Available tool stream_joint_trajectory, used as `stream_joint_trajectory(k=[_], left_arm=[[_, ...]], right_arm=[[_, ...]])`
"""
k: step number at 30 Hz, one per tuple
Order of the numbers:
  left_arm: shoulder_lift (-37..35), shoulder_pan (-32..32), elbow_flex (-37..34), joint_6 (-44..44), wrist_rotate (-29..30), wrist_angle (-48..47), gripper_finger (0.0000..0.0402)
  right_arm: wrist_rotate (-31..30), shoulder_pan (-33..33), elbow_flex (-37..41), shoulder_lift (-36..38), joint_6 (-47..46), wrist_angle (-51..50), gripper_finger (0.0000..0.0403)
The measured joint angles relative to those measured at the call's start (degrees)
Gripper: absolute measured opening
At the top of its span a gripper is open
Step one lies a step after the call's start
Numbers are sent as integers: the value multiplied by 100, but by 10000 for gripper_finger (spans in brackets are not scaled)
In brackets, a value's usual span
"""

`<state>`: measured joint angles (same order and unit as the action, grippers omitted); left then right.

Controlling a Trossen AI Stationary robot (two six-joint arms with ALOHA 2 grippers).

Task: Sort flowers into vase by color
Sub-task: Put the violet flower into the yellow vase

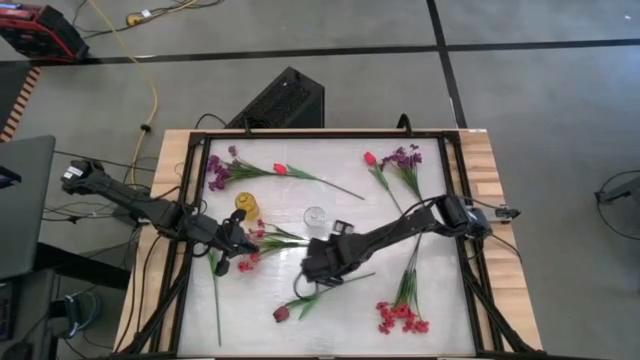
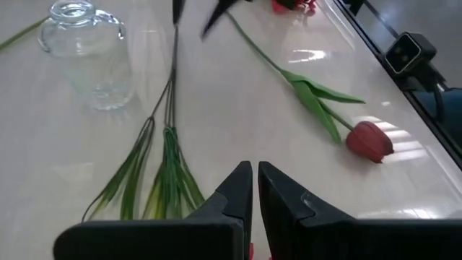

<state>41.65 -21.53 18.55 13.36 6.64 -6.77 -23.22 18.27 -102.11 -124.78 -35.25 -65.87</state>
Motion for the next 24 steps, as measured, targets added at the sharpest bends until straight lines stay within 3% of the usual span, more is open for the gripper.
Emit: stream_joint_trajectory(k=[3, 6, 12, 16, 20, 24], left_arm=[[0, -90, 0, 76, 106, 9, 14], [40, -182, 0, 196, 269, 21, 14], [248, -328, -2, 462, 420, 2, 14], [461, -338, -2, 542, 424, 105, 14], [625, -335, -2, 586, 425, 231, 14], [687, -335, -2, 593, 429, 359, 14]], right_arm=[[-126, 60, 173, 250, -549, -1042, 178], [-242, -41, 845, 796, -930, -1519, 178], [-234, -618, 3140, 2731, -1834, -1130, 178], [228, -1417, 4537, 4107, -2216, -517, 178], [520, -2302, 5546, 4998, -1810, 360, 178], [816, -3217, 5989, 5271, -1031, 770, 178]])
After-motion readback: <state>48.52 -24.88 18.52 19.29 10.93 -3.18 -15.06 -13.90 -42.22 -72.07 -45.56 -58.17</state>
